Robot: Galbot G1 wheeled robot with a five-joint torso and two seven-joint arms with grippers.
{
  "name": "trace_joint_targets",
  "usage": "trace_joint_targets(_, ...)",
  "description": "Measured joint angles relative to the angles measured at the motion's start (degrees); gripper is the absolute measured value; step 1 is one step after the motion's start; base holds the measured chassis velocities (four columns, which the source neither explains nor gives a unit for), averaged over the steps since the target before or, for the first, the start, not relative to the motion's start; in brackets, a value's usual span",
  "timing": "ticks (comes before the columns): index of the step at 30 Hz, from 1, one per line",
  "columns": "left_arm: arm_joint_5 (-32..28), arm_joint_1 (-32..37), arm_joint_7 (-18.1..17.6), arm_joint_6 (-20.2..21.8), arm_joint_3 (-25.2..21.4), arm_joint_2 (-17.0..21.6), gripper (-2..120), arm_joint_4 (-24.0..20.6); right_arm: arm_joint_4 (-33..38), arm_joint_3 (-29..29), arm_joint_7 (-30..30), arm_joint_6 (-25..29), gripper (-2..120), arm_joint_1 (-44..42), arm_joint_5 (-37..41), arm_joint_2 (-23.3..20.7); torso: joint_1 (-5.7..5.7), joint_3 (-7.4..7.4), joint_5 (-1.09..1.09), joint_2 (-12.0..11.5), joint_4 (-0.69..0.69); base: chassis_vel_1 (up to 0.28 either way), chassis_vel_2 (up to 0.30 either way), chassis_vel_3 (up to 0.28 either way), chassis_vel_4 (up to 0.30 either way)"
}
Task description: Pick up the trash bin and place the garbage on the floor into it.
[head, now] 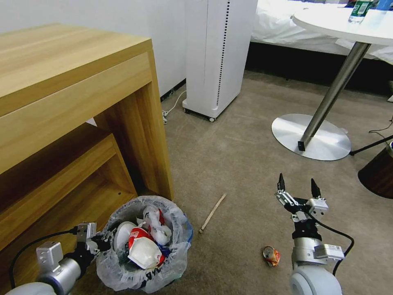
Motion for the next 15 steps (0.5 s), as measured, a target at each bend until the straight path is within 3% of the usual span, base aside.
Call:
trace_joint_targets(2, 0.24, -0.37, -0.01, -0.04, 0.31, -0.23, 1, 0.39, 0.42, -1.51, 6.06, -6.81, 100, -0.24, 6.83, -2.12, 0.0, 0.0, 0.01, 0.0, 0.0, 0.0, 0.0, 0.0, 0.0)
trace_joint_targets(3, 0.24, -0.37, -0.01, -0.04, 0.31, -0.23, 1, 0.39, 0.42, -1.51, 6.06, -6.81, 100, -0.24, 6.83, -2.12, 0.0, 0.0, 0.01, 0.0, 0.0, 0.0, 0.0, 0.0, 0.0)
trace_joint_targets(7, 0.47, -1.45, -0.07, -0.17, 0.78, -0.78, 1, 1.21, 1.24, -3.43, 16.92, -24.07, 100, -0.91, 21.08, -7.85, 0.0, 0.0, 0.01, 0.0, -0.01, 0.0, 0.0, 0.0, 0.0)
trace_joint_targets(8, 0.47, -1.45, -0.07, -0.17, 0.78, -0.78, 1, 1.21, 1.24, -3.43, 16.92, -24.07, 100, -0.91, 21.08, -7.85, 0.0, 0.0, 0.01, 0.0, -0.01, 0.0, 0.0, 0.0, 0.0)
trace_joint_targets(10, 0.76, -2.13, -0.07, -0.5, 1.1, -1.17, 1, 1.99, 0.8, -4.98, 21.01, -31.7, 100, -1.46, 27.3, -12.1, 0.0, 0.0, 0.01, 0.0, 0.0, 0.0, 0.0, 0.0, 0.0)
trace_joint_targets(15, 1.23, -3.05, -0.08, -1.02, 1.48, -1.95, 1, 3.25, 0.17, -7.12, 24.33, -39.31, 100, -2.41, 32.81, -16.46, 0.0, 0.0, 0.01, 0.0, -0.01, 0.0, 0.0, 0.0, 0.0)
